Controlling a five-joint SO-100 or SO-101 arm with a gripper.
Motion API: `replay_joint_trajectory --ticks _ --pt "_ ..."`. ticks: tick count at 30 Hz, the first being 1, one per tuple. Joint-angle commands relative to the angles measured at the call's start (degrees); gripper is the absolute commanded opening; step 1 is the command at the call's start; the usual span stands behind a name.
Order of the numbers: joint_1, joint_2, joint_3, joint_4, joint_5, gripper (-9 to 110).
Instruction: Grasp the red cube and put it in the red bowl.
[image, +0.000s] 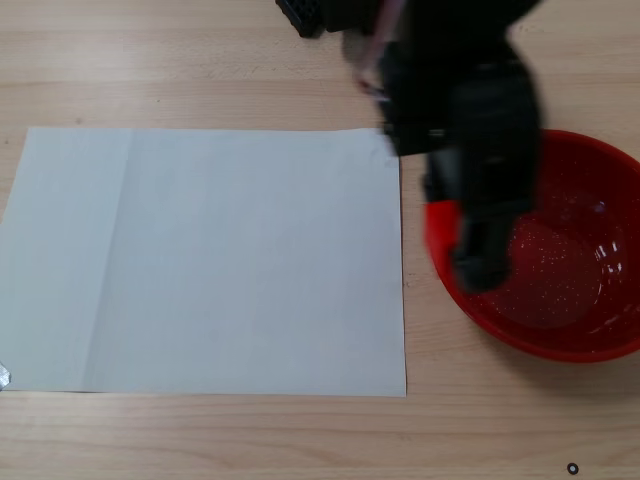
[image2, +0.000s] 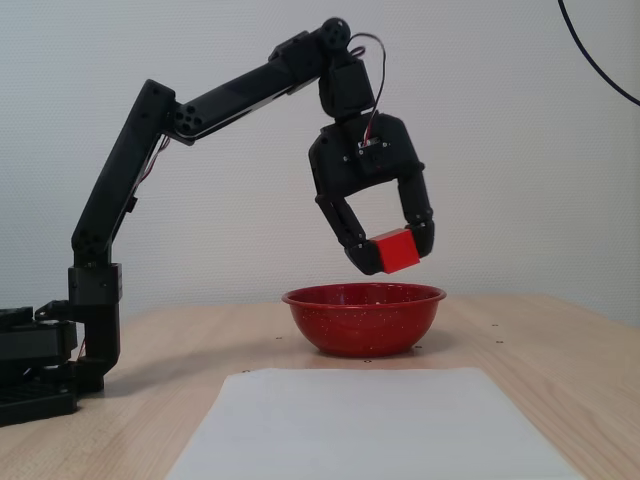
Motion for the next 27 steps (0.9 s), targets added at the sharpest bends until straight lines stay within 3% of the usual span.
replay_joint_trajectory --ticks 1,17,21,27 --pt "1.76 7.29 -6.33 -1.93 0.79 0" --pt "13.54 1.41 -5.01 2.02 -0.44 1" --pt "13.97 0.53 -4.22 3.52 -0.88 35" --pt "13.8 0.88 -4.31 3.96 -0.79 46"
